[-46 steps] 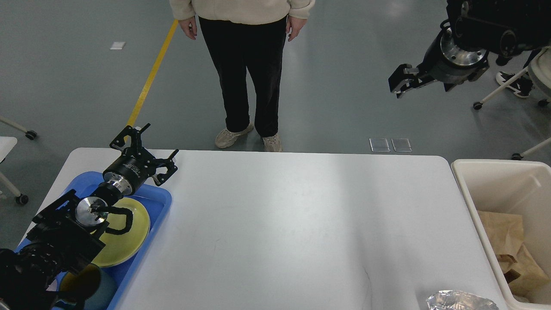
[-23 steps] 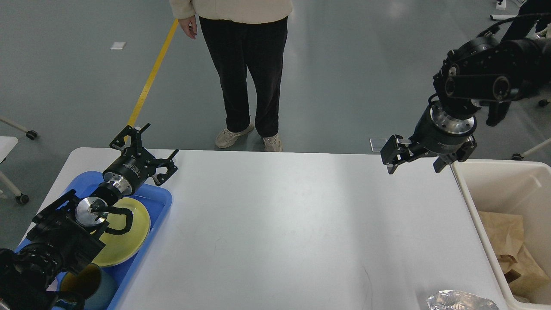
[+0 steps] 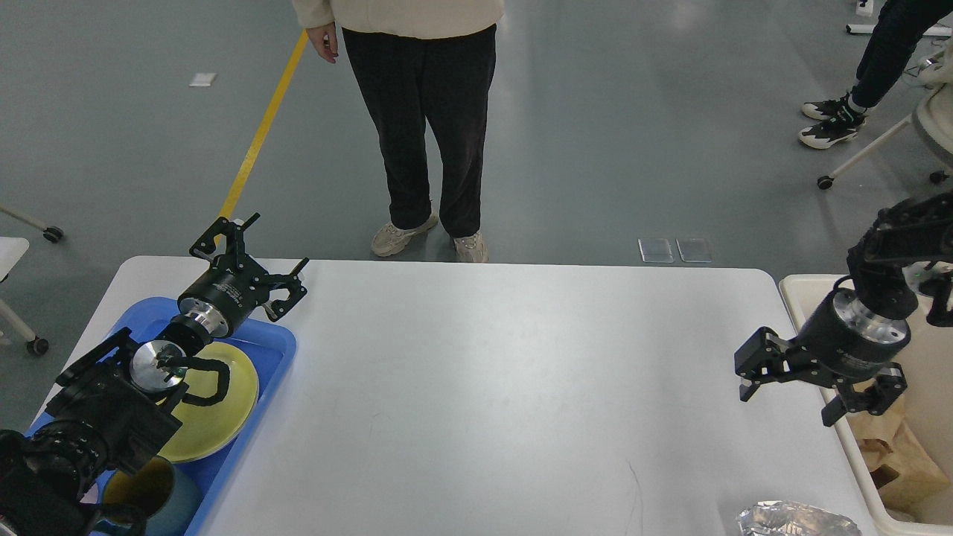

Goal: Tidy desktop
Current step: 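Bring the right gripper down toward the clear plastic bag, then close the right gripper on the clear plastic bag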

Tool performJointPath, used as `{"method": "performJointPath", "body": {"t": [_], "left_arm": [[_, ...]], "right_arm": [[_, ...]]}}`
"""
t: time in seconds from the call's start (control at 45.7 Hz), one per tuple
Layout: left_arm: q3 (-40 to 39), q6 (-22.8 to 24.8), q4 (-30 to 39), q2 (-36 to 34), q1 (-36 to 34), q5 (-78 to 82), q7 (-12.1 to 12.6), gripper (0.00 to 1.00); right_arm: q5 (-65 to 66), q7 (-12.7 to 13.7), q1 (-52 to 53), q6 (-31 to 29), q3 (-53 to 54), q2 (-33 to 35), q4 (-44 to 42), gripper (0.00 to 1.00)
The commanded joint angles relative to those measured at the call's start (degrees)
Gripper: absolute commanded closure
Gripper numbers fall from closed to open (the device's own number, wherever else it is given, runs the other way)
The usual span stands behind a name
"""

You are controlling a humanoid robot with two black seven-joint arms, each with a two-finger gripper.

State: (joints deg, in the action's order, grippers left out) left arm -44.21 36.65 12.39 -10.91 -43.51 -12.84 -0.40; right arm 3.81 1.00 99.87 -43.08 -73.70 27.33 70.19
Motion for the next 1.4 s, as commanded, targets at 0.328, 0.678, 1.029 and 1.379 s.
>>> {"method": "performJointPath", "body": {"t": [0.328,0.678,1.029,1.379], "left_arm": [[0.00,0.00,0.00,0.01,0.00,-0.08,0.05,0.04],[0.00,0.00,0.00,0.01,0.00,0.00,0.05,0.04],[0.00,0.00,0.00,0.01,0.00,0.00,0.05,0.04],[0.00,0.00,0.00,0.01,0.00,0.00,0.05,0.04]], "right_arm": [[-1.61,-0.12,-7.50,0.46,-0.48,11.86,-0.06,0.00],[-1.87,-0.20,-18.83,1.07,2.86,15.12,-2.87,0.00],[-4.33,-0.20,-30.34,1.60,12.26,16.09,-9.37,0.00],[-4.33,-0.20,-37.64,1.95,17.10,16.09,-15.26,0.00]]}}
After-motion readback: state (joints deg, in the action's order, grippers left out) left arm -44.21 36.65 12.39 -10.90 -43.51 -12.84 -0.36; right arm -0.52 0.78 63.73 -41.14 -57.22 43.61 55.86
